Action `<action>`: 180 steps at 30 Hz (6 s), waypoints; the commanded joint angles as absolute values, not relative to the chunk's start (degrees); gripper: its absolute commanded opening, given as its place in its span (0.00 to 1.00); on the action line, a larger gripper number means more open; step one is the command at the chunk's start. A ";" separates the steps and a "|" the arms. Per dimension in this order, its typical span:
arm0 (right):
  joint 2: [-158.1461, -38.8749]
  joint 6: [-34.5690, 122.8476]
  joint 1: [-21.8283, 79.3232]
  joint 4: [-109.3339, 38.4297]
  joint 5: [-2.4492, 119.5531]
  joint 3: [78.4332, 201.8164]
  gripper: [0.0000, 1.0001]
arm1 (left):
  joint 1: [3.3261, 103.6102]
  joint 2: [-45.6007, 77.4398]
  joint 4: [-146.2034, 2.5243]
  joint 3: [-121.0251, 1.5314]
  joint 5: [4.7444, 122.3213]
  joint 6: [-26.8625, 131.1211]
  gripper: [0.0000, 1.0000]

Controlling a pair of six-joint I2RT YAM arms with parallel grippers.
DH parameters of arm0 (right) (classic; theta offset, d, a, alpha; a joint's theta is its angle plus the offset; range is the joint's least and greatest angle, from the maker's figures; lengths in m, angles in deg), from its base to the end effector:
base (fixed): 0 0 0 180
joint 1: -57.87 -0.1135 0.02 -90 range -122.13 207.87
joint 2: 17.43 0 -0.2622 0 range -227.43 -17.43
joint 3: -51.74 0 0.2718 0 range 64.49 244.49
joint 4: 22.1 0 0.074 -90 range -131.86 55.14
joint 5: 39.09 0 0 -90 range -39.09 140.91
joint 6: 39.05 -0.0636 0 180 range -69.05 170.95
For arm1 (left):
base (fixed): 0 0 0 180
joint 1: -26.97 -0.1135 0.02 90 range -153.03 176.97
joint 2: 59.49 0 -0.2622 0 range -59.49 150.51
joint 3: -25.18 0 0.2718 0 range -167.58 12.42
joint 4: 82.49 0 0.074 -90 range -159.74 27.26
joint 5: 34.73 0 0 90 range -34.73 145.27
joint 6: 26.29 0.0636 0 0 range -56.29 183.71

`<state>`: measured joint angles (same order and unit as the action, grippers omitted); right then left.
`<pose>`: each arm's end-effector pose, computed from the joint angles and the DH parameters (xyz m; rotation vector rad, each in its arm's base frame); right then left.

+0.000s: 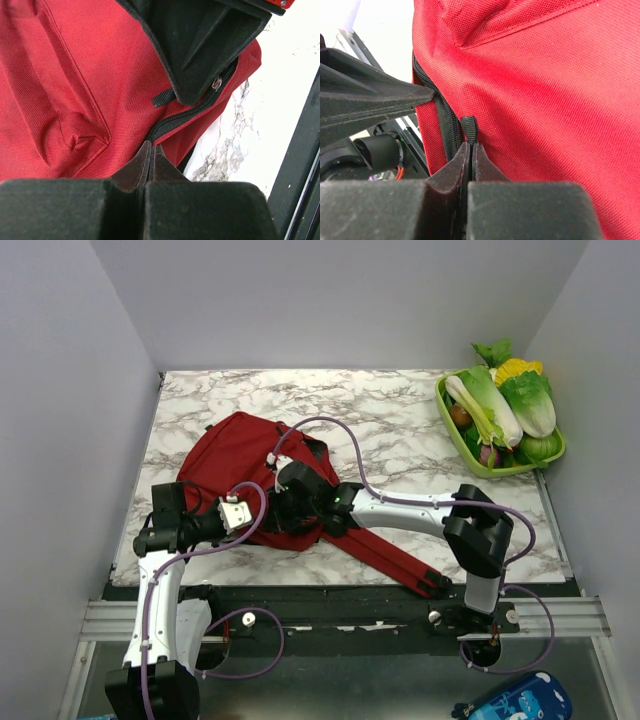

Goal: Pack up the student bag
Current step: Zip the student bag at the center of the board, then adjust the student bag at the center of the board.

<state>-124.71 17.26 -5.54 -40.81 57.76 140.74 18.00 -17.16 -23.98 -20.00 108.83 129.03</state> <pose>0.2016 0.4197 0.1961 -0.6922 2.3264 1.0030 0.1667 -0.0255 0.2113 1.2742 1.6886 -0.4509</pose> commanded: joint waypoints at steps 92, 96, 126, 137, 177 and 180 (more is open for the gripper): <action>-99.79 26.70 -2.51 -30.90 40.71 111.78 0.01 | 38.13 -7.54 -7.59 -26.86 95.80 138.96 0.00; -98.63 27.74 -2.42 -28.45 46.40 110.63 0.01 | 38.13 -7.02 -8.22 -28.96 95.61 137.98 0.00; -82.13 30.49 -3.56 -29.06 45.28 99.40 0.65 | 38.66 -10.97 -1.09 -31.00 100.18 133.15 0.02; -94.50 29.77 -3.56 -21.34 48.01 99.11 0.07 | 39.19 -11.59 -2.41 -31.61 100.62 130.77 0.02; -131.06 39.88 -0.04 -30.16 18.75 136.63 0.67 | 40.33 -14.31 -4.70 -28.18 101.33 128.92 0.02; -136.16 37.70 -1.10 -40.95 10.42 144.10 0.69 | 40.33 -14.66 -4.61 -28.18 100.98 129.01 0.02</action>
<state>-130.70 38.24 0.03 -28.68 23.34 136.63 39.74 -13.93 -6.60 -27.85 98.69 129.84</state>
